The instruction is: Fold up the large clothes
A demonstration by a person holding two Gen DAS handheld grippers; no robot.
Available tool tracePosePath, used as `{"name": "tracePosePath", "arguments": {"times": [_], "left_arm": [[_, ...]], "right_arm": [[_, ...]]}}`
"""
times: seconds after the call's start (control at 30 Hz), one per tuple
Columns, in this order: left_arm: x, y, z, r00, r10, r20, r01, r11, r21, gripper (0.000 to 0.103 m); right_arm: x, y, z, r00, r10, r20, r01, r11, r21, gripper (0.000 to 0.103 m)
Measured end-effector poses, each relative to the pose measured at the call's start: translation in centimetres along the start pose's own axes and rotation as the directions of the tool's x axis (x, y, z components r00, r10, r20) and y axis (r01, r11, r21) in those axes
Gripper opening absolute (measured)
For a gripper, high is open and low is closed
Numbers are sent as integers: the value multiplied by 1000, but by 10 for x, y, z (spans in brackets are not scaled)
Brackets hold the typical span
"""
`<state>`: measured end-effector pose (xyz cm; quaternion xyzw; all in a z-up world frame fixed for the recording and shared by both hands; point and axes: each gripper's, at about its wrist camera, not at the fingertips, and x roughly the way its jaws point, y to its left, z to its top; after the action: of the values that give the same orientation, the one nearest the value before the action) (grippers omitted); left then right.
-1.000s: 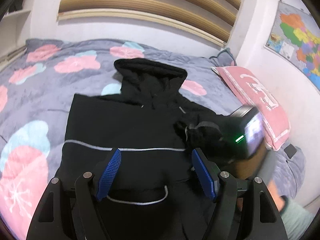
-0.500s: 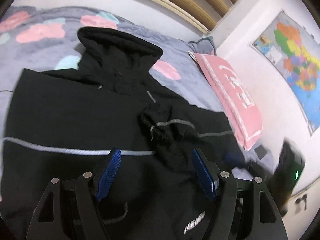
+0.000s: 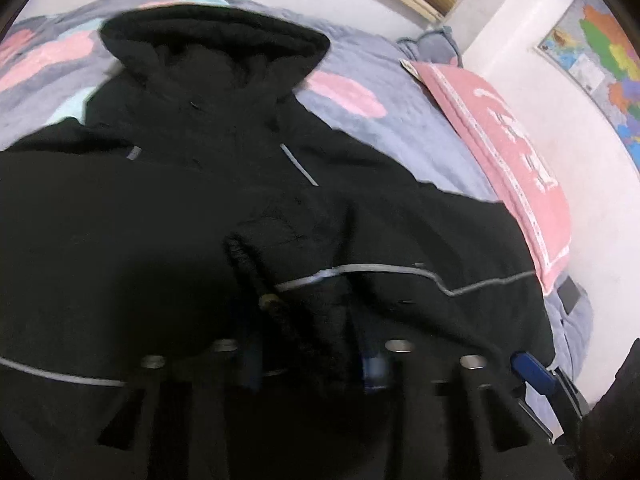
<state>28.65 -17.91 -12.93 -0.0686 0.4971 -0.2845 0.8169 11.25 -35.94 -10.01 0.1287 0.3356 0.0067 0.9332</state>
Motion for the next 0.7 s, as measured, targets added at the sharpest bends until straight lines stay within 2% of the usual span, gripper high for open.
{"name": "tracePosePath", "arguments": {"times": [0.07, 0.2, 0.27, 0.4, 0.5, 0.57, 0.6, 0.67, 0.7], "left_arm": [[-6, -1, 0, 1000, 3, 27, -3, 1000, 9, 25], [-41, 2, 7, 993, -7, 121, 5, 1000, 14, 24], [-62, 7, 15, 986, -2, 165, 0, 1000, 14, 23], [-109, 32, 25, 971, 21, 239, -21, 1000, -3, 23], [-145, 66, 20, 956, 84, 280, -76, 996, -39, 23], [-162, 90, 10, 947, 162, 277, -147, 986, -73, 23], [-168, 107, 2, 945, 207, 251, -190, 977, -92, 23], [-167, 133, -13, 955, 229, 188, -209, 971, -120, 26], [-157, 152, -23, 965, 228, 129, -208, 966, -153, 27]], "right_arm": [[-7, 2, 2, 1000, 3, 15, -3, 1000, -7, 67], [-27, 6, 14, 998, 40, 48, -41, 999, 19, 72], [-37, 6, 22, 997, 24, 70, -26, 999, 30, 72], [-41, -4, 47, 996, -27, 79, 21, 997, 68, 76], [-27, -14, 62, 998, -48, 43, 43, 994, 103, 77], [-5, -14, 71, 998, -58, -8, 58, 993, 101, 77], [5, -12, 72, 997, -64, -31, 66, 993, 93, 77], [38, -7, 70, 992, -70, -103, 77, 994, 75, 77], [52, -5, 67, 989, -61, -136, 72, 995, 73, 79]]}}
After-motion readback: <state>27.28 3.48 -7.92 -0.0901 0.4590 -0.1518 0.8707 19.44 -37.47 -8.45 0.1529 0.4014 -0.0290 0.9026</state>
